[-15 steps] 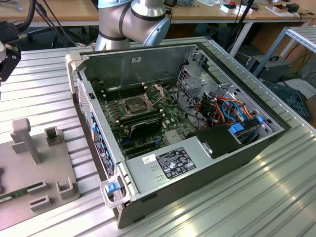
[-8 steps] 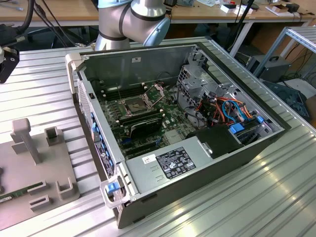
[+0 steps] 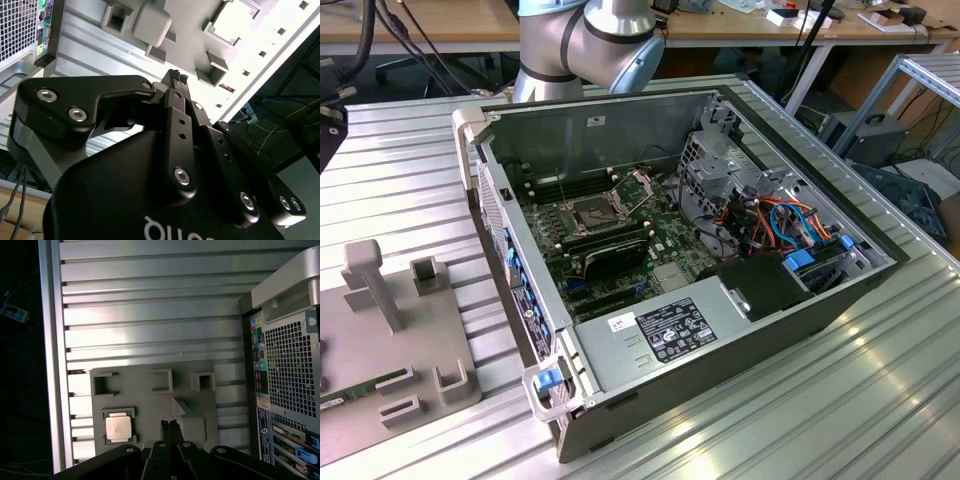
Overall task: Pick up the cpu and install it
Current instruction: 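Reach for the cpu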
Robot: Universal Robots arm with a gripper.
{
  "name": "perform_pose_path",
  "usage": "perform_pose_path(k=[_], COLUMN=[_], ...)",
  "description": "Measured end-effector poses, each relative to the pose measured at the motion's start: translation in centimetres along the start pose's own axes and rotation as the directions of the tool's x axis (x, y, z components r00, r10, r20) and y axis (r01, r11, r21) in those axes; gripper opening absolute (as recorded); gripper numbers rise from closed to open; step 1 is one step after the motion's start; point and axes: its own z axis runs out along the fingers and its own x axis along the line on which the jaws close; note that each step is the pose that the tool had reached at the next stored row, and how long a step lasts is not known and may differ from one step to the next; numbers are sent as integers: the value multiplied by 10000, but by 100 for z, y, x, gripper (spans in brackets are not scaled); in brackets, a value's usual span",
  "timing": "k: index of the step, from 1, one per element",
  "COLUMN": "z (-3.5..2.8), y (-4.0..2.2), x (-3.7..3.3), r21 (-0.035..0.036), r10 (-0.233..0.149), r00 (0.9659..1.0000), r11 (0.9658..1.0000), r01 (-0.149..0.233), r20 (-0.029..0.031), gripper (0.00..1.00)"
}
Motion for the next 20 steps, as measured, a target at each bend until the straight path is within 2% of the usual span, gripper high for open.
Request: perform_pose_path(k=[7, 20], z=[62, 82], y=[-9, -11], x=[90, 104], r21=[0, 0], r10=[1, 1], r00=[10000, 10000], r11=[10000, 10000], r01=[-1, -1], r20=[-4, -4], gripper=[11, 11])
